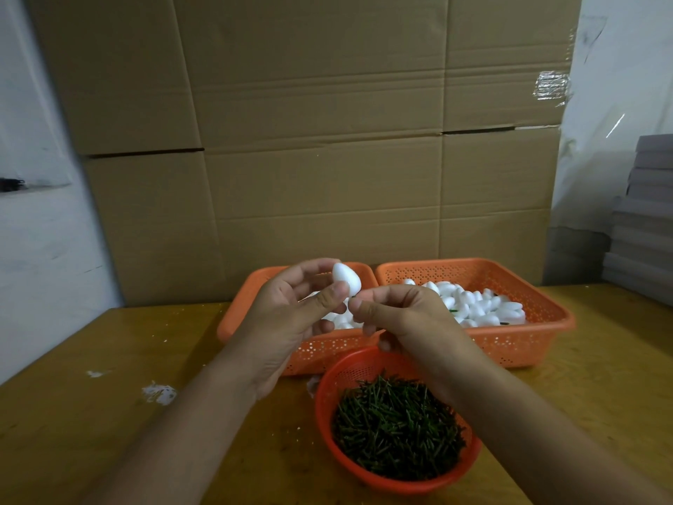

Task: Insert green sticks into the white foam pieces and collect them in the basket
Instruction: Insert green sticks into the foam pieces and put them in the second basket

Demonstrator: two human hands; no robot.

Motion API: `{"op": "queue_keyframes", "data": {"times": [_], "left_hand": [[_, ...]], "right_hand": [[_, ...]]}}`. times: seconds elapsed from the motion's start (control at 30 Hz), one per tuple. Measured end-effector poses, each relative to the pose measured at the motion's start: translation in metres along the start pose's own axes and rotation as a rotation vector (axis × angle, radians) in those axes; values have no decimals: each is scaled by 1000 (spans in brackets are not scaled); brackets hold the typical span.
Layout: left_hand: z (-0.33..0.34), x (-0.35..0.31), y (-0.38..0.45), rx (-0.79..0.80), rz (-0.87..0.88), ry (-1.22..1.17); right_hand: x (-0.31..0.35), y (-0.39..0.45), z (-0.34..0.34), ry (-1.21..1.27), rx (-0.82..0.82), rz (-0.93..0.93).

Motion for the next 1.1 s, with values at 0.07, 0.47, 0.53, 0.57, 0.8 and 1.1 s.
{"op": "queue_keyframes", "data": {"times": [0.07, 0.47, 0.53, 0.57, 0.8, 1.1], "left_hand": [[0, -1, 0, -3, 7, 0], [4, 1, 0, 25, 30, 22], [4, 2, 0, 19, 39, 24], [4, 2, 0, 14, 42, 21], [2, 1, 0, -4, 21, -27], [-3, 7, 3, -26, -13, -93]], "right_hand": [[2, 0, 0, -21, -12, -21], [10, -2, 1, -68, 2, -58], [10, -2, 0, -64, -4, -58], [10, -3, 0, -61, -7, -58], [10, -1, 3, -79, 15, -71], [13, -1, 3, -112, 27, -96]]}}
Point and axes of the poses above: each hand's wrist, its own y-axis towards the middle knuckle, its own z-axis out of the palm, x = y × z, the point moved 10 cm from there along y, towards the middle knuckle, and after that the axes turned 9 degrees about -y, right-handed, at the moved point
